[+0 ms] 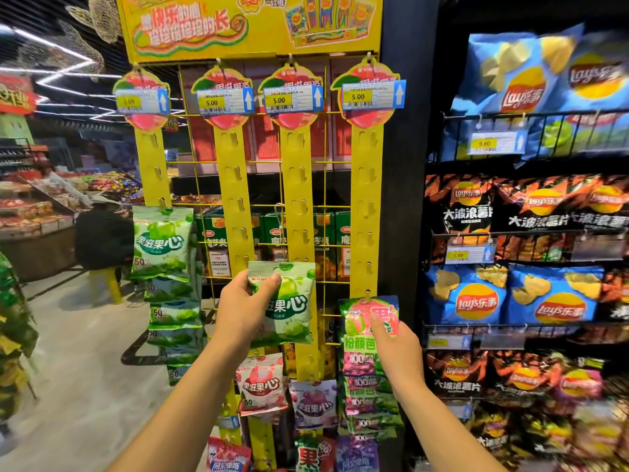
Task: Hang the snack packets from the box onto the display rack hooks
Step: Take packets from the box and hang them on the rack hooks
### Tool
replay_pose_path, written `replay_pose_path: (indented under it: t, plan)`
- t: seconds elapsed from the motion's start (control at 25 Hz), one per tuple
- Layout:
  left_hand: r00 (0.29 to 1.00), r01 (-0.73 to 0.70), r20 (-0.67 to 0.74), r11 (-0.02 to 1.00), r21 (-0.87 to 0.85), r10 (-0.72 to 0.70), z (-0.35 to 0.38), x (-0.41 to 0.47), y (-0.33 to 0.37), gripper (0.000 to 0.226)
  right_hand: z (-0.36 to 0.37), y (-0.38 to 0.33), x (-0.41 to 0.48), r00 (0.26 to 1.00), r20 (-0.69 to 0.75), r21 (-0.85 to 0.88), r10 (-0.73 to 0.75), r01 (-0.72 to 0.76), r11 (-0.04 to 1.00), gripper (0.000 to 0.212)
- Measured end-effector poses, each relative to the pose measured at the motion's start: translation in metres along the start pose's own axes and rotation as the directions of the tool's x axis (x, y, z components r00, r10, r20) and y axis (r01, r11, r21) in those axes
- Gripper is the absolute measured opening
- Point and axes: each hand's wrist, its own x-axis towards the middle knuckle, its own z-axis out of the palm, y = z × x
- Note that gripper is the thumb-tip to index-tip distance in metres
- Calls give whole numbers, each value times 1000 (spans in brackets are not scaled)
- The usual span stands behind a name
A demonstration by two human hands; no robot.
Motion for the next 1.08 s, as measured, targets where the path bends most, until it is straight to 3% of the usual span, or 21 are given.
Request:
replay_pose_path:
  t: [0.12,0.24,0.32,0.44,0.6,0.88,1.08]
  plan:
    - [1000,8,13,1000,-7,-8,-1,-1,2,27,-4,-4,-7,997,-68,-232,-40,23,972,49]
    - [1000,-9,21,1000,-4,9,-5,-3,4,21,-7,-7,-14,980,-120,-492,-156,78,867,47]
    - [999,-29,26,1000,1,29,-7,-2,4,29,-6,-7,-13,960,-148,-568,-236,113,815,53]
    - [998,-60,22,998,20,59,-19,0,6,37,-4,-16,-16,945,-208,-506,-251,116,854,64]
    - [998,-60,16,998,-35,60,-42,2,13,14,-1,-55,-29,880,-246,-468,-407,260,844,64]
    - [997,-70,-15,996,-58,70,-100,5,20,11,50,-177,-53,803,96,-150,-588,596,789,22]
    - [993,-86,-79,995,-40,82,-149,18,26,11,97,-246,-55,690,221,-105,-689,719,687,19]
